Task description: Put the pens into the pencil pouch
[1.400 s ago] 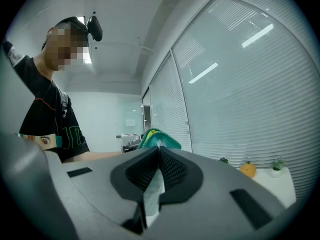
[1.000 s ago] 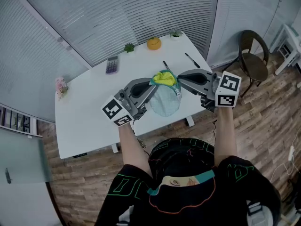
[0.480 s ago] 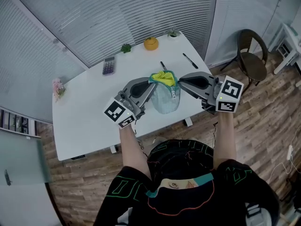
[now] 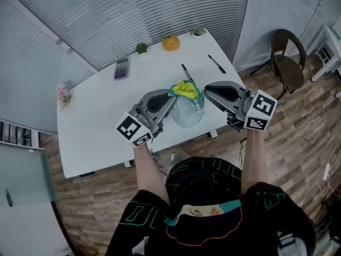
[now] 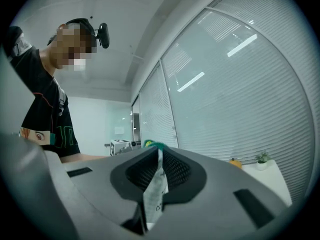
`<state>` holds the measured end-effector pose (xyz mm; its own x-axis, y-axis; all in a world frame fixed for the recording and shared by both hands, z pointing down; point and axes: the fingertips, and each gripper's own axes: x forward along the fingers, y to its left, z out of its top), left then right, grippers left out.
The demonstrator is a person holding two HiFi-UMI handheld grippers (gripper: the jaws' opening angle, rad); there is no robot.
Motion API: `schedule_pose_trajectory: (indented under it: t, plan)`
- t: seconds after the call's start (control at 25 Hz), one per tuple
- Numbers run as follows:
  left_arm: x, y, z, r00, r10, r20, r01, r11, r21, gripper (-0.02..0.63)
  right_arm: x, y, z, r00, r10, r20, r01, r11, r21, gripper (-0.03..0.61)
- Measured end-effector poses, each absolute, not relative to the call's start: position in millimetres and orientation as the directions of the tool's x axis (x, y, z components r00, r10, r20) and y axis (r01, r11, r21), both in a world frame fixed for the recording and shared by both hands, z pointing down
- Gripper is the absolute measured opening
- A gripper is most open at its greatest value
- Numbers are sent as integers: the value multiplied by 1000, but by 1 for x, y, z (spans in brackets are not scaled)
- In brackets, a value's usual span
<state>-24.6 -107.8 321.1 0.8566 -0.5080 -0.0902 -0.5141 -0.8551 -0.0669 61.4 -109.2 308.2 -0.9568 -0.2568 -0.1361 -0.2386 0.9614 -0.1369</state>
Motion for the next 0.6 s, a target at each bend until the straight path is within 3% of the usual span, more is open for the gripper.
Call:
schedule_pose_trajectory:
  t: [0.16, 0.36, 0.6]
  plan:
    - [-32, -109, 340, 845, -532, -44, -534, -845, -35, 3, 74, -128, 312, -918, -354, -176, -316, 925, -212, 12]
    - [-44, -110, 349, 834, -551, -36, -552, -834, -11, 3, 75, -154, 332, -865, -495, -78, -465, 851, -243, 12]
    - [-51, -112, 356, 817, -575, -36, -575, -818, 8, 5, 71, -181, 353, -830, -554, 64, -553, 802, -225, 12]
